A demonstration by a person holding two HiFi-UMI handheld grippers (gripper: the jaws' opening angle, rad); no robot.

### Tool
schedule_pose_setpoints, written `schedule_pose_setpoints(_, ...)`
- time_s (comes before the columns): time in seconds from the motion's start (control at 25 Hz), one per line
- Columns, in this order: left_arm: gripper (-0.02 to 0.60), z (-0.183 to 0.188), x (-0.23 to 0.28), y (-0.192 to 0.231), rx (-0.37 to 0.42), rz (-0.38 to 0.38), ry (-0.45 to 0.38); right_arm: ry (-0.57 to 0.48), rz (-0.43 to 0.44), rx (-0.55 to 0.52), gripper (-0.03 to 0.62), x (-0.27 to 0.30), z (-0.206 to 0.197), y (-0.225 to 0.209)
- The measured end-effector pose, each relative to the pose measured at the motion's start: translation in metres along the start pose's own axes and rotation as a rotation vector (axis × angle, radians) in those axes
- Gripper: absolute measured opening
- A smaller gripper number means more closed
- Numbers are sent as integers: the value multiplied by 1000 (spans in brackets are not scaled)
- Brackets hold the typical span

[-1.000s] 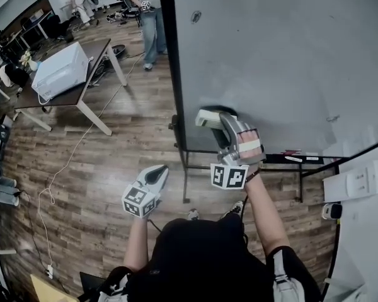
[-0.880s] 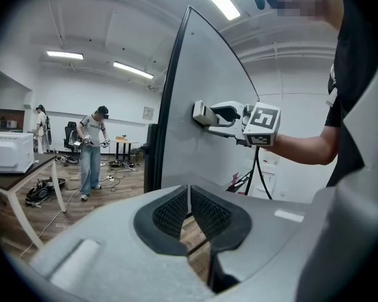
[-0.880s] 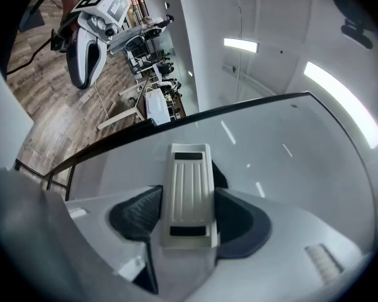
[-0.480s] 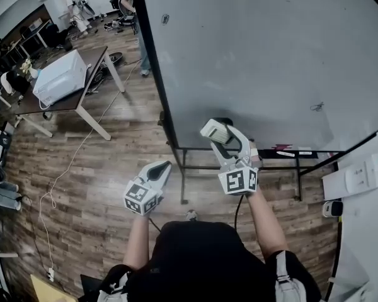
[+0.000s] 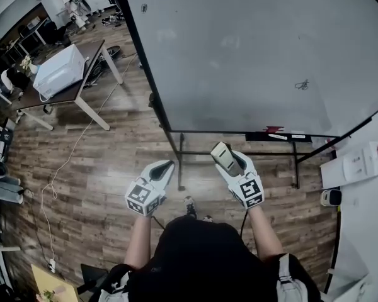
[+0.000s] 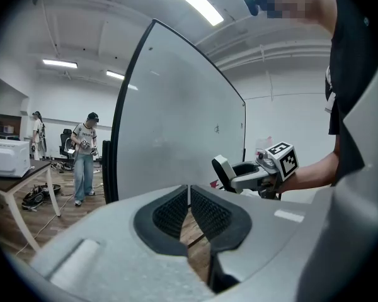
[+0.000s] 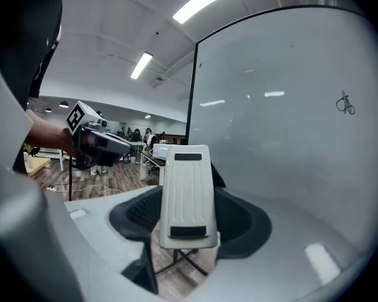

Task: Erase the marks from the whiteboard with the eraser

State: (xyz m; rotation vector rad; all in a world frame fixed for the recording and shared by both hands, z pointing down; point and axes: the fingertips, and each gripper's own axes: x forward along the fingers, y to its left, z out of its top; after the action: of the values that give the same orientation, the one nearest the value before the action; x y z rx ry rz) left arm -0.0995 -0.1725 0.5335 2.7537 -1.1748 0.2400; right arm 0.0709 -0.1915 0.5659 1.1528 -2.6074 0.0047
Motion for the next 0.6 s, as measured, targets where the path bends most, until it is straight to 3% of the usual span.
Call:
schedule_pose_setpoints(0.28, 24, -24, -19, -52, 9, 7, 13, -3, 41, -6, 259, -45, -21, 37)
schedule_pose_setpoints(0.6, 25, -32, -49, -73, -11, 25, 7, 5, 49, 28, 259, -67, -30, 63)
